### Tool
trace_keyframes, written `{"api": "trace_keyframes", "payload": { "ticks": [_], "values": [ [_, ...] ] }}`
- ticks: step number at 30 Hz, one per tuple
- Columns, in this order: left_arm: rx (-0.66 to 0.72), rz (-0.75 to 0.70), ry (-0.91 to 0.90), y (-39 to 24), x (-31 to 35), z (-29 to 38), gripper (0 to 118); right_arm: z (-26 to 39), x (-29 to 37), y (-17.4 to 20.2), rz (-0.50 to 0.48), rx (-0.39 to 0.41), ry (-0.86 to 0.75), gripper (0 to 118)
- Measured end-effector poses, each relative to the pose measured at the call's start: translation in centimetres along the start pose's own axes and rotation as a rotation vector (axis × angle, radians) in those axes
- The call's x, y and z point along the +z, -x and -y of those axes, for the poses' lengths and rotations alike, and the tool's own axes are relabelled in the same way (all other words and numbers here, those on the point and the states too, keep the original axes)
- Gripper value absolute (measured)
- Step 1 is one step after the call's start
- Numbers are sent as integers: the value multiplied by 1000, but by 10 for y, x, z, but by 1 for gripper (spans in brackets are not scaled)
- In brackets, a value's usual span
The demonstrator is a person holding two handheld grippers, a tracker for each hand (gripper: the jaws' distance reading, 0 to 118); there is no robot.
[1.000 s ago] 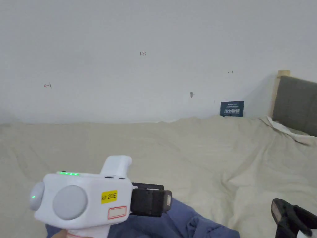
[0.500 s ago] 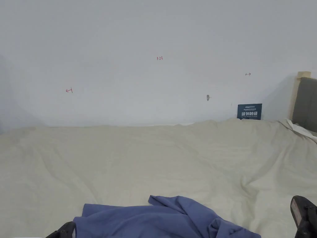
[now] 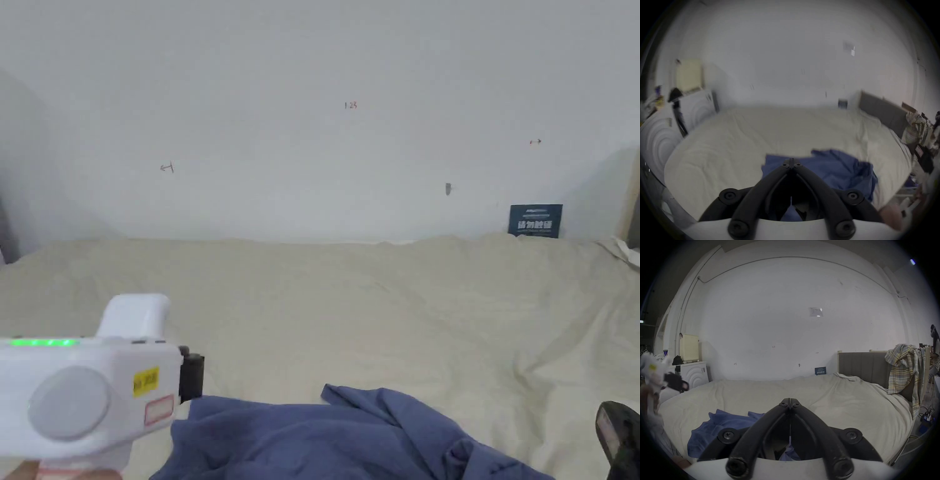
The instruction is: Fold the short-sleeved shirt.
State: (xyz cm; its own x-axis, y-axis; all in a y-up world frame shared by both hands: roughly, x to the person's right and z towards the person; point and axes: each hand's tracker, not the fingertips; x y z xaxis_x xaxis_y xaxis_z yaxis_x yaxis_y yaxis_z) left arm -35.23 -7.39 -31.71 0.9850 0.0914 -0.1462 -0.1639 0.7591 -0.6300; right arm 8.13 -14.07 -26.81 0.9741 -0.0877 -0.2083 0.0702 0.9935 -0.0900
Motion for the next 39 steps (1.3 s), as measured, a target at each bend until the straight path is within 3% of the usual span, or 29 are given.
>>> {"api": "trace_keyframes", "payload": {
  "ticks": [3,6,7,8,9,10,17,19,20,21,24,25,26,27,31,34,35,36,38,39],
  "values": [
    [51,62,245,34,-73,-27,0,4,-4,6,-26,17,23,0],
    [67,36,346,57,-130,-28,3,11,-6,12,-23,58,64,0],
    [64,-2,350,60,-142,-21,18,12,-7,12,-35,61,74,0],
    [74,5,342,65,-157,-20,51,15,-8,12,-42,64,83,0],
    [84,-8,362,70,-171,-17,104,17,-10,13,-44,70,94,0],
    [87,-27,386,72,-185,-14,118,19,-12,14,-45,77,106,0],
    [120,-56,458,80,-255,14,115,32,-28,21,-60,104,201,0],
    [115,-49,498,76,-262,19,98,35,-33,23,-65,118,216,0],
    [95,5,495,75,-259,25,96,36,-37,25,-69,127,226,0],
    [23,-37,447,75,-255,28,86,37,-41,27,-70,137,237,0],
    [-4,-33,380,78,-235,27,72,34,-57,32,-101,151,245,0],
    [-20,-30,349,78,-226,27,47,31,-63,34,-114,156,240,0],
    [12,56,325,79,-219,29,10,26,-72,37,-131,164,234,0],
    [19,64,301,78,-209,27,4,19,-83,41,-151,173,227,0],
    [-6,39,337,76,-205,33,4,-10,-146,56,-281,193,284,0],
    [16,37,325,80,-200,34,4,-21,-235,79,-259,362,660,0],
    [18,33,324,80,-199,33,4,-15,-269,84,-258,372,816,4],
    [19,33,316,80,-197,34,4,-8,-296,84,-285,322,927,28],
    [16,35,311,77,-195,34,4,11,-346,79,-347,145,1133,88],
    [11,34,318,75,-194,35,4,23,-365,78,-314,76,1248,102]
  ]
}}
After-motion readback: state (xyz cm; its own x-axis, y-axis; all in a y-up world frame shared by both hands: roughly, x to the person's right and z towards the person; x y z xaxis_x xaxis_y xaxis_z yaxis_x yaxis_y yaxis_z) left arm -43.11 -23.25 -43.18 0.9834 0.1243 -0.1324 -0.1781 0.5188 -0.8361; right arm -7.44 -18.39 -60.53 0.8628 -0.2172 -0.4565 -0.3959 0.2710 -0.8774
